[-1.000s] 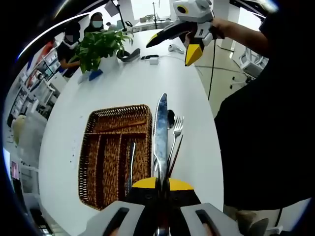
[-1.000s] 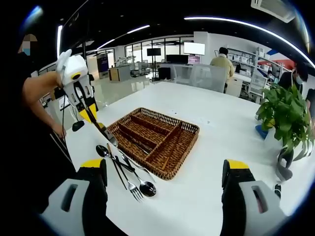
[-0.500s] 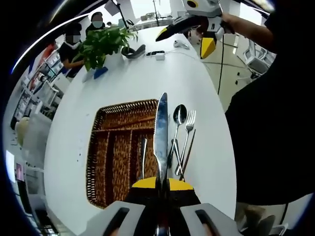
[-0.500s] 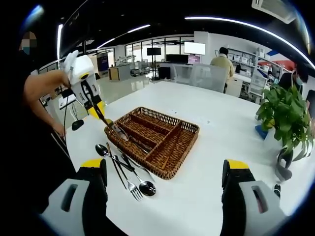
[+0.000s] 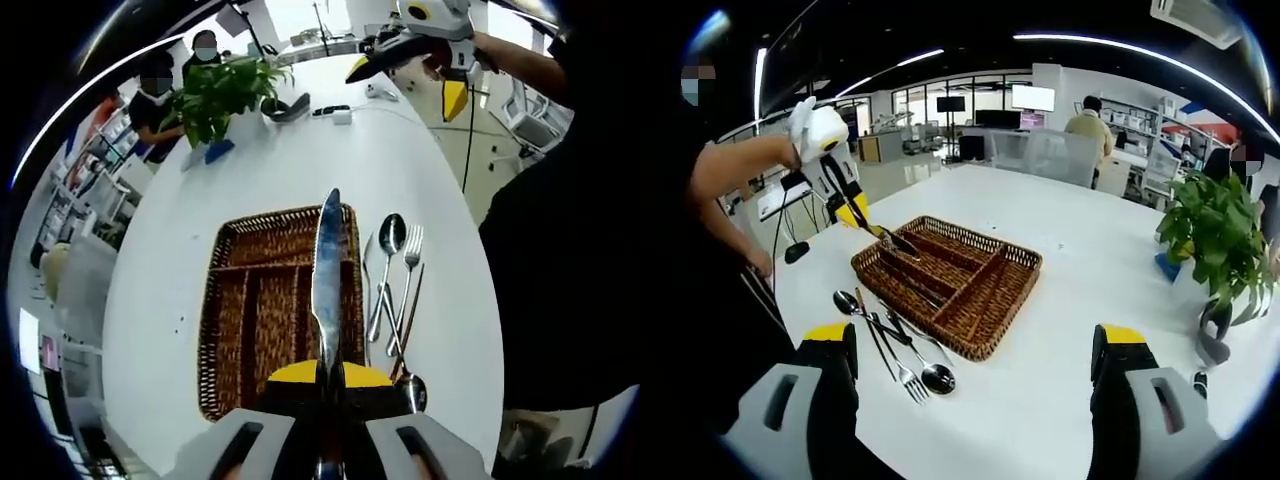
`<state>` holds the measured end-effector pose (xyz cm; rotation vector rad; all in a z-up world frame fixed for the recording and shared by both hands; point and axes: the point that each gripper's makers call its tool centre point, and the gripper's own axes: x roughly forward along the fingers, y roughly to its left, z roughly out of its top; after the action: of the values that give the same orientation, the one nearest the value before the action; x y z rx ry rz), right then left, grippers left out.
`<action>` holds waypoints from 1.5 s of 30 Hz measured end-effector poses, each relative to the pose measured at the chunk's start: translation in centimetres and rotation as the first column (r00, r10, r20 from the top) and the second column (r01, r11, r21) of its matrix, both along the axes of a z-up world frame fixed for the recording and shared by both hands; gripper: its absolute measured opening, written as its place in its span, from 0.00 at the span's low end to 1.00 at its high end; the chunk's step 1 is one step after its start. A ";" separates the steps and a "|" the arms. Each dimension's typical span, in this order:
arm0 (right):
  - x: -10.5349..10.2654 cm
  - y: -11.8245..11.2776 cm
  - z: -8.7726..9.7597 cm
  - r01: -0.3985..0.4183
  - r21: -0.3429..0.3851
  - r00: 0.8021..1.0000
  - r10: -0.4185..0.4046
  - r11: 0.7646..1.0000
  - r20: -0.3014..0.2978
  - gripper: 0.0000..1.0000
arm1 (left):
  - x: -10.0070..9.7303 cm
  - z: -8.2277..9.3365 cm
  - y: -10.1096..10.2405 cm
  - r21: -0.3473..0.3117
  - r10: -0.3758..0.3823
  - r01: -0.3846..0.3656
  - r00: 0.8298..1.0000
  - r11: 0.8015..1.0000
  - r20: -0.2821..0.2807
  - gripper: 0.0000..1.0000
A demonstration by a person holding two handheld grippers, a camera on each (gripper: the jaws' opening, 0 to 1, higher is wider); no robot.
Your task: Arrange the knives, forks, and spoons in their matching storage slots by inserting each utensil handle-first until every utensil is classified and aligned in the correct compartment
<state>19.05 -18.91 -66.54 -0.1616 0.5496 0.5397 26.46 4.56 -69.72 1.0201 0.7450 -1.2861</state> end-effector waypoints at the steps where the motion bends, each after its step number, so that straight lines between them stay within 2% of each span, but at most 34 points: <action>1: 0.0 0.0 0.0 -0.001 -0.002 1.000 0.001 1.000 -0.001 0.99 | 0.2 0.0 0.0 -0.004 0.003 -0.003 1.000 1.000 -0.001 0.02; 24: 0.2 -0.1 0.3 -0.002 -0.008 1.000 0.002 1.000 0.009 0.99 | 5.2 0.3 1.6 0.004 0.056 -0.056 0.998 0.998 0.037 0.02; 32: 0.2 -0.4 0.1 0.008 -0.013 1.000 -0.008 1.000 0.002 0.99 | 5.3 -0.2 1.4 0.005 0.055 -0.055 0.998 0.998 0.035 0.02; 45: 0.1 -0.6 0.1 0.021 -0.012 1.000 -0.021 1.000 -0.001 0.99 | 4.4 -2.4 1.2 0.009 0.056 -0.056 0.998 0.998 0.015 0.02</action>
<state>19.18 -19.52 -66.46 -0.1668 0.5549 0.5158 30.87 5.76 -72.10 1.0089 0.7640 -1.2269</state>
